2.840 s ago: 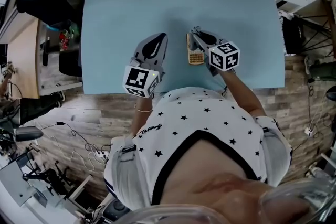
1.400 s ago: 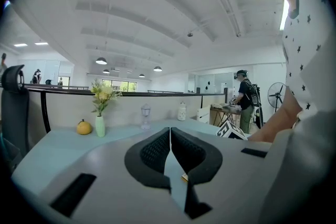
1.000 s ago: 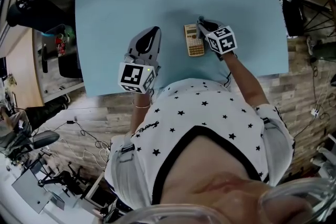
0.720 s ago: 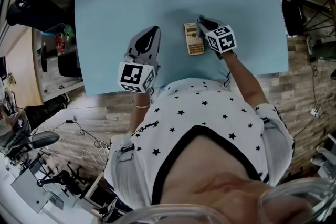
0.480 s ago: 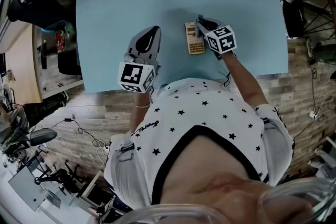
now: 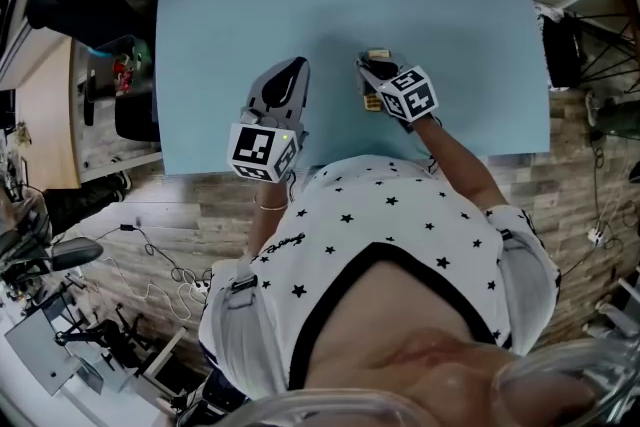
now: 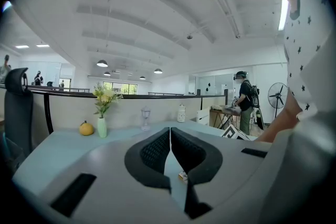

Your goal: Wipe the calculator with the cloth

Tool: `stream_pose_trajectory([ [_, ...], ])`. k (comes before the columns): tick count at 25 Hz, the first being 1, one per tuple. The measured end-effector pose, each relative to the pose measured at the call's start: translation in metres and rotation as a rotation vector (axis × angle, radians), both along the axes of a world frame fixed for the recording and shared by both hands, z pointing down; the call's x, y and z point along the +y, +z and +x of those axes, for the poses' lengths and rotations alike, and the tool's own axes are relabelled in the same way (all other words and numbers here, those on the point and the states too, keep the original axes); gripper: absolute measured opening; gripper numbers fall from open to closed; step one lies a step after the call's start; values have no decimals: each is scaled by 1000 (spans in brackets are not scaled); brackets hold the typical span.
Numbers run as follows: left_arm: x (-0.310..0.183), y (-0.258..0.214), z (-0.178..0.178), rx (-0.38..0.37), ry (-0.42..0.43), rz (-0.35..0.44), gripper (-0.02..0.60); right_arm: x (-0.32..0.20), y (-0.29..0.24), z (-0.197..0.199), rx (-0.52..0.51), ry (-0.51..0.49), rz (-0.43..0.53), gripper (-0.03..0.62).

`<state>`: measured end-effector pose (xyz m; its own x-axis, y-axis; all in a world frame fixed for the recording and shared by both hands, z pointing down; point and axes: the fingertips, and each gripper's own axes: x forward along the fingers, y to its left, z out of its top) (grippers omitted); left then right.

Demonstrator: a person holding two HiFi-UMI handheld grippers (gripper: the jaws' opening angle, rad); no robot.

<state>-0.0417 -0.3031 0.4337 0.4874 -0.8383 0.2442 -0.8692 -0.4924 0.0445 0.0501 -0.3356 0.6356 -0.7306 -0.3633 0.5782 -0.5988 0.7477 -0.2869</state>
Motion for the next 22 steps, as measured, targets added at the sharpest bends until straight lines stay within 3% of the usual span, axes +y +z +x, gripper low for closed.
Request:
stream_pose_trajectory([
  [8,5,1,-2,1,12,-7,31,-1,7,10,20,38,-7,51],
  [22,14,7,27,13,82,-10,31,-3,11,74,20,220,-14,51],
])
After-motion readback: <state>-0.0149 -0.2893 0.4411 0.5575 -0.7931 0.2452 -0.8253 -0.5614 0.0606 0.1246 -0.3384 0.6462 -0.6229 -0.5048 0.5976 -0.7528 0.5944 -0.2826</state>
